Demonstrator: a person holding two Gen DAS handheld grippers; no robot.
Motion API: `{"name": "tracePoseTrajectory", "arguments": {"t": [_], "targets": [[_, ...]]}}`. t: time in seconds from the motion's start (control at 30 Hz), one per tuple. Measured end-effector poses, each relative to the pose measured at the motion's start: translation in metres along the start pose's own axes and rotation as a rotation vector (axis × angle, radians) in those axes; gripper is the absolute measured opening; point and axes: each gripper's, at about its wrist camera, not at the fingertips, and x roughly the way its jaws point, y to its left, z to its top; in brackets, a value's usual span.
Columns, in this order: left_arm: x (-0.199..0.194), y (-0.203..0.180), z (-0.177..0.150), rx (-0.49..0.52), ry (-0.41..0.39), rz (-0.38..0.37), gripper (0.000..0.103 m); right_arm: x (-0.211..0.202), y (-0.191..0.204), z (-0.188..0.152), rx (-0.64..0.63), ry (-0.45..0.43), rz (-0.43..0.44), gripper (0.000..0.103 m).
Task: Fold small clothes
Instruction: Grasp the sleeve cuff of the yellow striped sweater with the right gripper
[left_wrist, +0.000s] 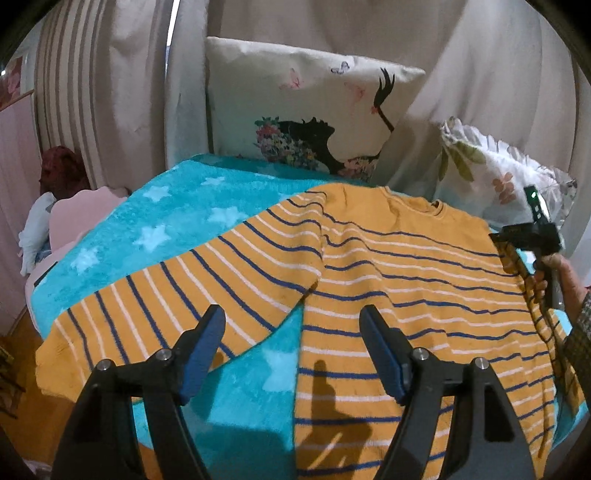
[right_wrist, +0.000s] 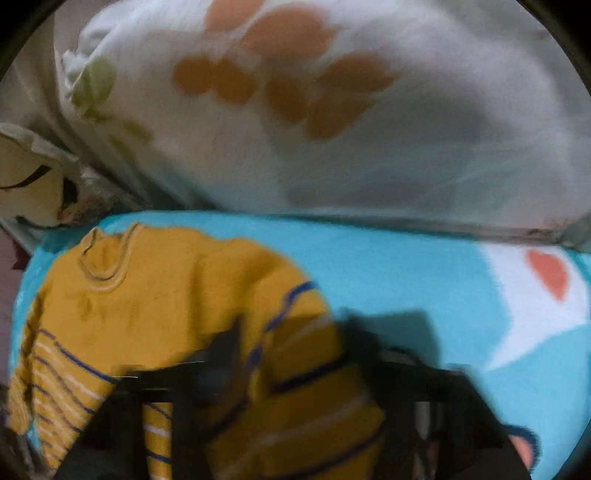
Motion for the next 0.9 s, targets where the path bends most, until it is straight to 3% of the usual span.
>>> {"name": "tracePoseTrajectory", "arguments": {"t": [0.03,0.07,0.13,0.2,0.37,0.43,0.5,0.6,0.63,0.67,0.73,0.9], "targets": [[0.004,-0.002,0.001,0.004,0.004,0.003,0.074,-0.002,0.002,0.002,-0.001,0.009,0.033,0.011],[0.010,-0.004,0.002,0.007,0.009,0.004,0.074,-0.008,0.005,0.003,-0.025,-0.010,0.007,0.011],[0.019,-0.010,0.005,0.011,0.014,-0.002,0.074,-0.019,0.001,0.011,-0.060,-0.052,-0.113,0.010],[0.026,-0.016,0.008,0.020,0.016,-0.004,0.074,-0.025,-0.013,0.018,-0.025,-0.060,-0.164,0.009],[0.044,-0.028,0.013,0.046,0.030,0.000,0.074,-0.007,-0.033,0.024,0.012,-0.016,-0.287,0.008],[0.045,-0.028,0.011,0.036,0.040,-0.013,0.074,0.002,-0.040,0.022,0.032,0.003,-0.374,0.008],[0.040,-0.028,0.012,0.019,0.040,-0.025,0.074,-0.006,-0.047,0.020,0.078,-0.003,-0.321,0.014],[0.026,-0.026,0.008,0.012,0.020,-0.027,0.074,-0.058,-0.051,0.006,0.102,-0.067,-0.242,0.026],[0.022,-0.024,0.007,0.009,0.016,-0.029,0.074,-0.075,-0.052,-0.002,0.102,-0.082,-0.215,0.035],[0.017,-0.023,0.005,0.005,0.011,-0.032,0.074,-0.098,-0.053,-0.017,0.100,-0.097,-0.170,0.049],[0.009,-0.018,0.000,-0.006,0.008,-0.043,0.075,-0.134,-0.058,-0.051,0.084,-0.107,-0.118,0.061],[0.001,-0.014,-0.015,-0.025,0.029,-0.073,0.075,-0.186,-0.060,-0.157,0.032,-0.075,-0.111,0.068]]}}
